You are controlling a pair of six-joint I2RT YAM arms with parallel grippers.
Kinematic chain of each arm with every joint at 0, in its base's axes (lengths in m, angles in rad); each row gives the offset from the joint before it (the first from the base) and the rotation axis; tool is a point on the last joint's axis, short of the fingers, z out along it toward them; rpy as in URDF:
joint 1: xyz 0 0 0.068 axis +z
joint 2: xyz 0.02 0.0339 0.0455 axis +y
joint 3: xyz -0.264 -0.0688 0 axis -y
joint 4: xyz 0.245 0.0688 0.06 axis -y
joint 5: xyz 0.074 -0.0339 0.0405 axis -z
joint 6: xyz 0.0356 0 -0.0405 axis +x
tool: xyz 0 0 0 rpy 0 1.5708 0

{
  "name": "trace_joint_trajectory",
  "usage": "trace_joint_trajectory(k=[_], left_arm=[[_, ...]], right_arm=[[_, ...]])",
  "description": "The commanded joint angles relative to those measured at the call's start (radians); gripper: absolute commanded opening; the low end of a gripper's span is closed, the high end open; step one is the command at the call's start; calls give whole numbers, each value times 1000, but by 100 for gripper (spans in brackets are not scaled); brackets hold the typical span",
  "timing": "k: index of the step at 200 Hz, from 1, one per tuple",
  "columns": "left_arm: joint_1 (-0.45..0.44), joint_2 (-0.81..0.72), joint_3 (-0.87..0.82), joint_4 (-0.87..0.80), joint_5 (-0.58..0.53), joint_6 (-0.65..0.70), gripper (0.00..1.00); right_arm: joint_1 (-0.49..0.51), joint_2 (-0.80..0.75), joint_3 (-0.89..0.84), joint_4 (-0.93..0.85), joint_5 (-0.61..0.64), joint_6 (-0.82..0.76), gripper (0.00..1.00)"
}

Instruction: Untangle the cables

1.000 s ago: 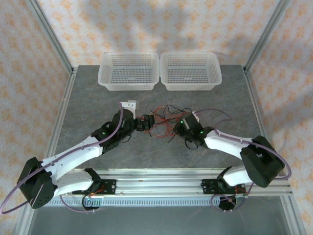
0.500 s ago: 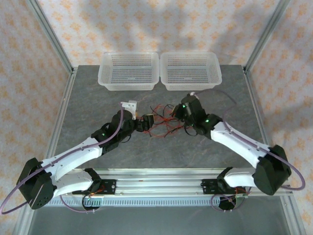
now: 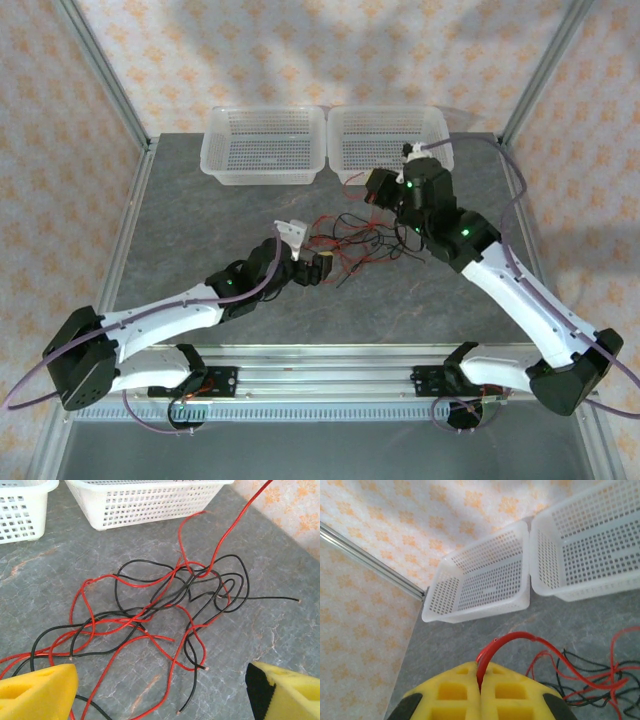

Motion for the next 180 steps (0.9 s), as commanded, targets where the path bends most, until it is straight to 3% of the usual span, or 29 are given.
trace_joint_trajectory(k=[1,59,120,135,155,180], left_arm=[[-16,20,35,47,-34,21,88],[-29,55,18,67,-54,1,88],[-36,57,11,74,-66,-10,89],[-37,45,3,82,-65,-18,90],[-37,17,-17,103,-64,-30,99],[-36,-20,-38,116,-52,-45,99]], right_arm=[[-18,27,124,-33,25,-85,0],[-46,141,489,-111,5,-186,0],[-75,278,761,-121,35,-271,0],[-85,317,805,-101,40,-296,0],[-96,375,860,-71,49,-338,0],[-128,469,952,-56,53,-383,0]])
